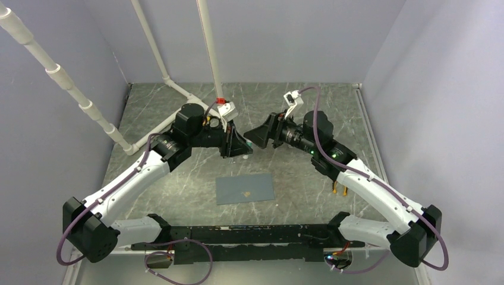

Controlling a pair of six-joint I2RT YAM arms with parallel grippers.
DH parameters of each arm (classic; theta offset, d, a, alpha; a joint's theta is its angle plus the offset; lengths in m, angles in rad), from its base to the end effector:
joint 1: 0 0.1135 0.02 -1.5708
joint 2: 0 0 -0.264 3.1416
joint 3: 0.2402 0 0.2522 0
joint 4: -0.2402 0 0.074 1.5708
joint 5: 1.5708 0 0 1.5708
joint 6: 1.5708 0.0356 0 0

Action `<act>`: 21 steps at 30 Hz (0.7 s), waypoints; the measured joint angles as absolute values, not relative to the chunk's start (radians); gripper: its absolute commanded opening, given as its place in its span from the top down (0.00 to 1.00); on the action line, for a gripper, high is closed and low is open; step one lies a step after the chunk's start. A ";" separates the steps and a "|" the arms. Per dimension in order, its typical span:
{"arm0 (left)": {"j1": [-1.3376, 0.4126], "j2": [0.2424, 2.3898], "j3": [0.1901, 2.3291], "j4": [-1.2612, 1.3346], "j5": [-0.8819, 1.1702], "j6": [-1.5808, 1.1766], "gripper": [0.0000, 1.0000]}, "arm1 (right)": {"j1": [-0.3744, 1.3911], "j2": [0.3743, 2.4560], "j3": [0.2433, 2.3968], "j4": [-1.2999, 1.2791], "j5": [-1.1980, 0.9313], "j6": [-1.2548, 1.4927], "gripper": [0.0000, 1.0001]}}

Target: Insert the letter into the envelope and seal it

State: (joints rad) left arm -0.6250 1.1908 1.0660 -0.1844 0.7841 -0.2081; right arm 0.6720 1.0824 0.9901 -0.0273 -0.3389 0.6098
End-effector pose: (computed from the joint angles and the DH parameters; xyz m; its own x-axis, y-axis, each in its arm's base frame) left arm 0.2019 -0.1767 0.3575 -0.4397 0.1369 -0.8876 0.8881 0.2135 -0.4071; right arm 0.1901 0.1664 0.3710 -0.5607 0.2441 -0.7912 -0.6396 0.4791 0.6011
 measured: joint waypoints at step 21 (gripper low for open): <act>-0.620 1.201 1.066 -0.206 0.606 -0.294 0.98 | 0.772 1.170 1.085 -0.149 -0.140 0.652 1.00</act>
